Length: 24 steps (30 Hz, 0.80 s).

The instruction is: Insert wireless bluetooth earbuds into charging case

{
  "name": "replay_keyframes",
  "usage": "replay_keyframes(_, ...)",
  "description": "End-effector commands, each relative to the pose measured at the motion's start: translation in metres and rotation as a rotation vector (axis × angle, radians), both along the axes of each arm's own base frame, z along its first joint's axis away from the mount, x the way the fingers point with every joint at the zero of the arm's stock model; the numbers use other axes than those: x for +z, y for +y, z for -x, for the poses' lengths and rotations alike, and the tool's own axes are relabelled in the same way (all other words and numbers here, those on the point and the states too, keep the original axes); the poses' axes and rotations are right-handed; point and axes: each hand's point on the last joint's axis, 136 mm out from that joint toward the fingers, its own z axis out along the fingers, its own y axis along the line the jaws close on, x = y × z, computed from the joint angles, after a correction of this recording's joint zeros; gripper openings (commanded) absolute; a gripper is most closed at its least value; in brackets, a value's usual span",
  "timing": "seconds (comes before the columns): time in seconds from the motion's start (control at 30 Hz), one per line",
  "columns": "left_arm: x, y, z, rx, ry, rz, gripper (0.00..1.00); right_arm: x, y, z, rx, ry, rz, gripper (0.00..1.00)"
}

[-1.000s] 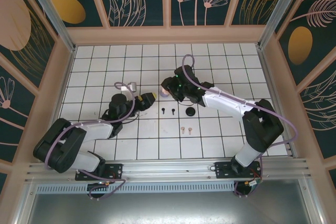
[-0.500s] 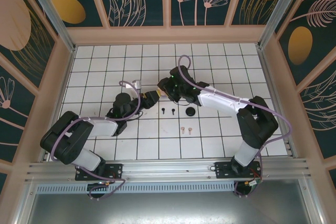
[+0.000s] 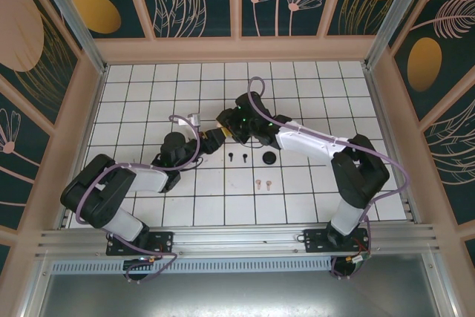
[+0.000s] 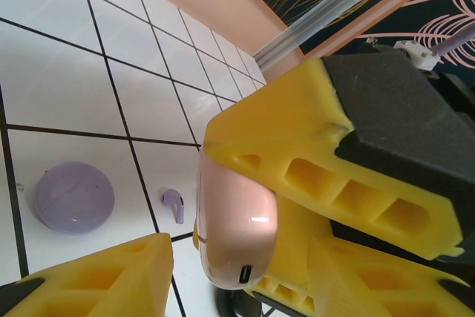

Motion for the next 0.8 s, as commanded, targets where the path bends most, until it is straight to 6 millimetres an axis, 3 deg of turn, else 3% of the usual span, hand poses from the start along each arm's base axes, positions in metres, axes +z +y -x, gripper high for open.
replay_keyframes(0.0,0.009,0.0,-0.001,0.009,-0.048,0.019,0.49,0.015,0.013,-0.003,0.009,-0.022,-0.043,0.35)
replay_keyframes(0.77,0.022,-0.002,-0.009,0.027,-0.077,0.034,0.21,0.016,0.012,0.006,0.013,-0.027,-0.044,0.35)
